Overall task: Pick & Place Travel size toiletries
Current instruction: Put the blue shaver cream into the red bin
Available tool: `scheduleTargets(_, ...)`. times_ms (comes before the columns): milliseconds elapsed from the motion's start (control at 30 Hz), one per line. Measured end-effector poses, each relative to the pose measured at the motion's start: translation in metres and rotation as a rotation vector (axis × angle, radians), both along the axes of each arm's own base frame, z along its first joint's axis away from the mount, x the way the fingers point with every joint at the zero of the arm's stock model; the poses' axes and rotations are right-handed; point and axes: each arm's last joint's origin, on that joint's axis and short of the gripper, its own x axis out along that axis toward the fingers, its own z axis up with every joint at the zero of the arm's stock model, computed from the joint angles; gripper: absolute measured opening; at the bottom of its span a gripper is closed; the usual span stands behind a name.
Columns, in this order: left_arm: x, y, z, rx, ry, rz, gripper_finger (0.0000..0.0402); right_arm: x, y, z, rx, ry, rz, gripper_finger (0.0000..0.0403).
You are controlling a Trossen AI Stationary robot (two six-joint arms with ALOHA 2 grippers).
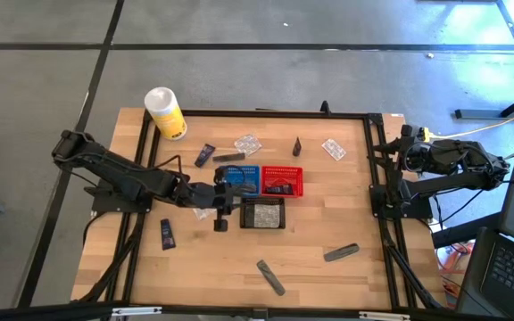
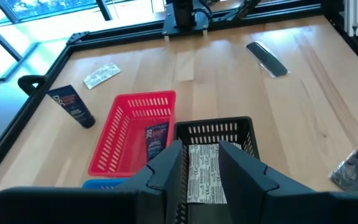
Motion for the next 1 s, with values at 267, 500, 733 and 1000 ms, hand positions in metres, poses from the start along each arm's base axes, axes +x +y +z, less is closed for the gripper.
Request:
scheduleTargets(267, 0.004, -0.002, -0.004, -0.026, -0.020, -0.017, 0.0099, 0.000, 0.000, 0.000, 0.000, 0.000, 0.000, 0.0136)
scheduleTargets(500, -0.004, -0.002, -0.034, -0.092, -0.094, -0.084, 0.0099, 0.000, 0.000, 0.000, 0.000, 0.000, 0.000, 0.0138)
scheduleTargets(733, -0.026, 0.006, -0.025, -0.083, -0.134, -0.055, 0.0099, 0.000, 0.000, 0.000, 0.000, 0.000, 0.000, 0.0153)
scheduleTargets(1000, -0.068, 0.022, -0.011, -0.024, -0.185, 0.057, 0.0100, 0.000, 0.000, 0.000, 0.000, 0.000, 0.000, 0.0171)
